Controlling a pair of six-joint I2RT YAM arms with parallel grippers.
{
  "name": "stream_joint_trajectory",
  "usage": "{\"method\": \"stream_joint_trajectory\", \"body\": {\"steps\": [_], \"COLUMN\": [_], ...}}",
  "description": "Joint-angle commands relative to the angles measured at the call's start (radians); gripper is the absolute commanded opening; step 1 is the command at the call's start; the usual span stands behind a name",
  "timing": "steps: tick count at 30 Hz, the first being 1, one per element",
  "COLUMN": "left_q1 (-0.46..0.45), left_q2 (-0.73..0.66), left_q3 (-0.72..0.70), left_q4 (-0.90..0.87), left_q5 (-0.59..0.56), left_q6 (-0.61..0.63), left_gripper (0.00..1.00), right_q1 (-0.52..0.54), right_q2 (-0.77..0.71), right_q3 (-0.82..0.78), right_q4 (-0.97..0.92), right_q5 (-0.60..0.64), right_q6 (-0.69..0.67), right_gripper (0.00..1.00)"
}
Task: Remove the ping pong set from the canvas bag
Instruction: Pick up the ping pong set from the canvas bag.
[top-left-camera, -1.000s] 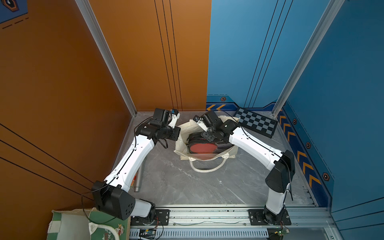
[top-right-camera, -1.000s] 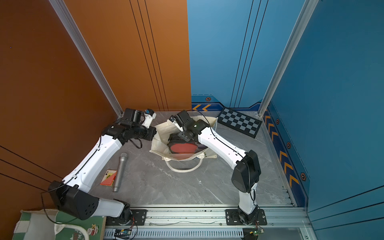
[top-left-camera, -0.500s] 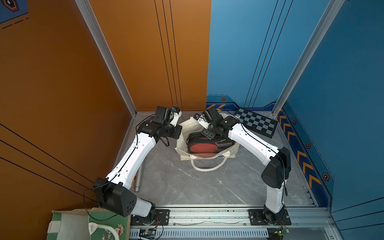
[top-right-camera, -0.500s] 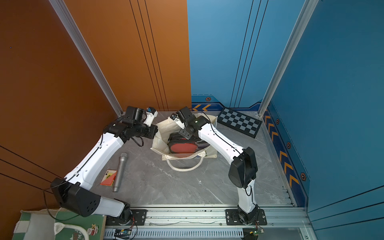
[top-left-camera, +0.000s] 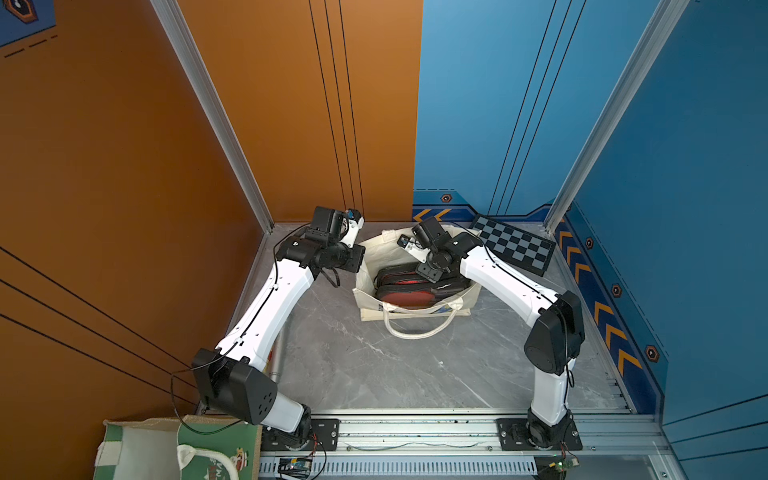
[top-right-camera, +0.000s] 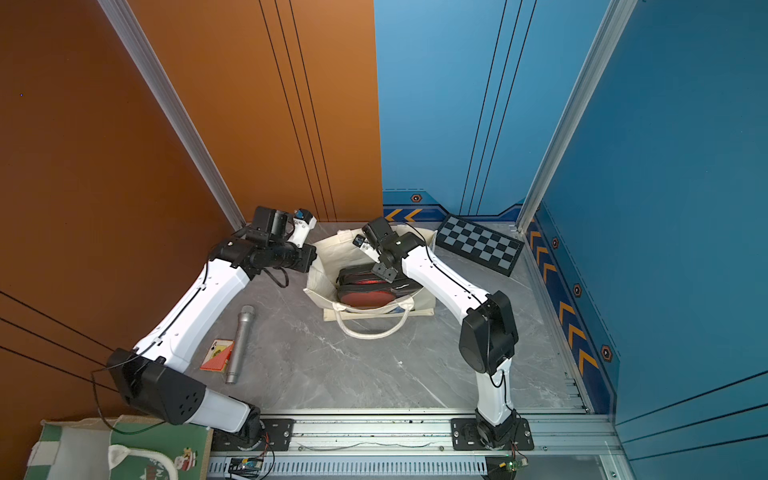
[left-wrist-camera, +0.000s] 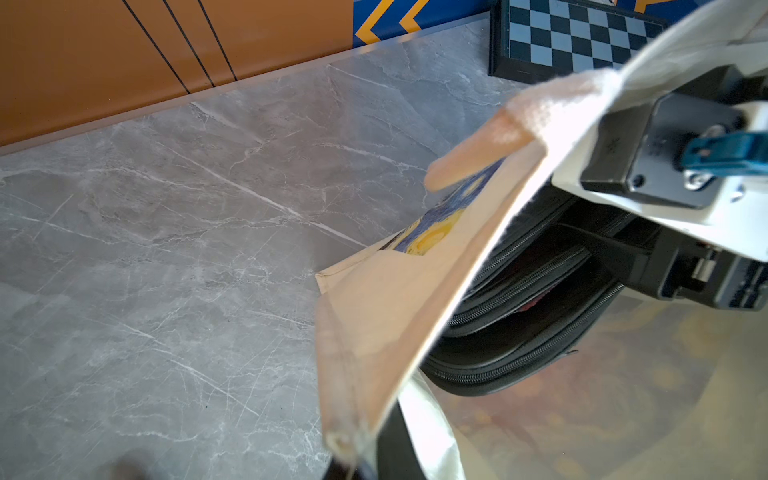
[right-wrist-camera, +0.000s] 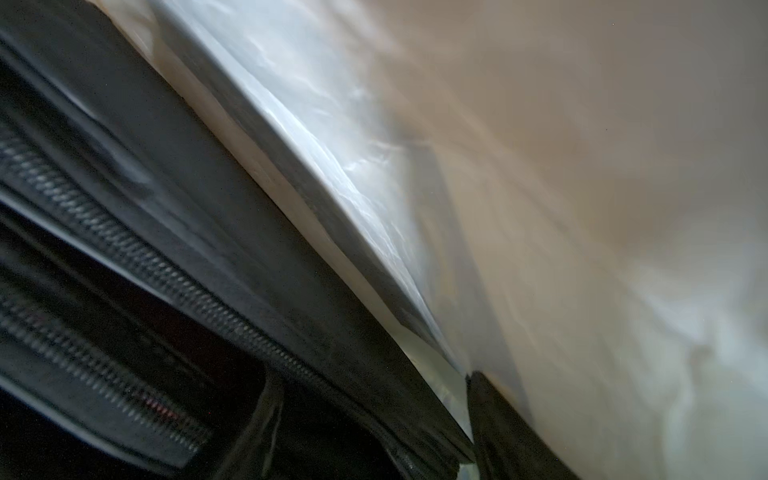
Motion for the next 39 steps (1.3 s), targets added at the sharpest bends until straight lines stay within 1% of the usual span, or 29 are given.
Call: {"method": "stream_joint_trajectory", "body": {"steps": [1, 3, 7, 8, 9, 10, 11, 15, 16, 21, 24, 27, 31, 35, 39], "left_q1": [0.01, 0.011, 0.011, 0.01, 0.011, 0.011, 0.01, 0.012, 0.012, 0.013, 0.016, 0.019, 0.018, 0.027, 0.039], "left_q2": [-0.006, -0.011, -0.005, -0.001, 0.005, 0.013, 0.02, 0.053, 0.066, 0.154, 0.207, 0.237, 0.276, 0.356, 0.418], "left_q3": [0.024, 0.018, 0.019, 0.021, 0.025, 0.032, 0.041, 0.083, 0.101, 0.232, 0.311, 0.357, 0.423, 0.541, 0.63], "left_q4": [0.012, 0.012, 0.013, 0.012, 0.012, 0.008, 0.005, 0.0, -0.001, -0.026, -0.053, -0.066, -0.079, -0.133, -0.164], "left_q5": [-0.017, -0.016, -0.01, -0.008, -0.005, -0.006, -0.005, -0.006, -0.002, -0.004, -0.001, 0.016, 0.022, 0.017, 0.029], "left_q6": [-0.004, -0.005, -0.004, -0.004, -0.001, -0.001, 0.0, -0.001, -0.005, -0.022, -0.041, -0.06, -0.081, -0.111, -0.143], "left_gripper": [0.0, 0.0, 0.0, 0.0, 0.0, 0.0, 0.0, 0.0, 0.0, 0.0, 0.0, 0.0, 0.0, 0.0, 0.0], "right_q1": [0.003, 0.011, 0.02, 0.021, 0.024, 0.025, 0.024, 0.01, 0.004, -0.011, -0.012, -0.017, -0.022, -0.021, -0.029], "right_q2": [0.012, 0.052, 0.13, 0.135, 0.171, 0.182, 0.19, 0.174, 0.162, 0.075, 0.055, 0.046, 0.013, -0.026, -0.093], "right_q3": [0.02, 0.042, 0.09, 0.099, 0.107, 0.112, 0.117, 0.123, 0.126, 0.137, 0.169, 0.196, 0.225, 0.27, 0.275], "right_q4": [-0.047, -0.053, -0.059, -0.058, -0.059, -0.058, -0.058, -0.058, -0.056, -0.018, -0.02, -0.034, -0.051, -0.086, -0.096], "right_q5": [0.024, 0.033, 0.042, 0.042, 0.041, 0.041, 0.043, 0.023, 0.017, -0.018, -0.048, -0.088, -0.185, -0.223, -0.257], "right_q6": [-0.021, -0.027, -0.029, -0.029, -0.03, -0.028, -0.027, -0.016, -0.014, -0.021, -0.031, -0.032, -0.012, 0.006, 0.038], "right_gripper": [0.71, 0.68, 0.59, 0.58, 0.58, 0.55, 0.49, 0.02, 0.0, 0.0, 0.0, 0.0, 0.0, 0.0, 0.0]}}
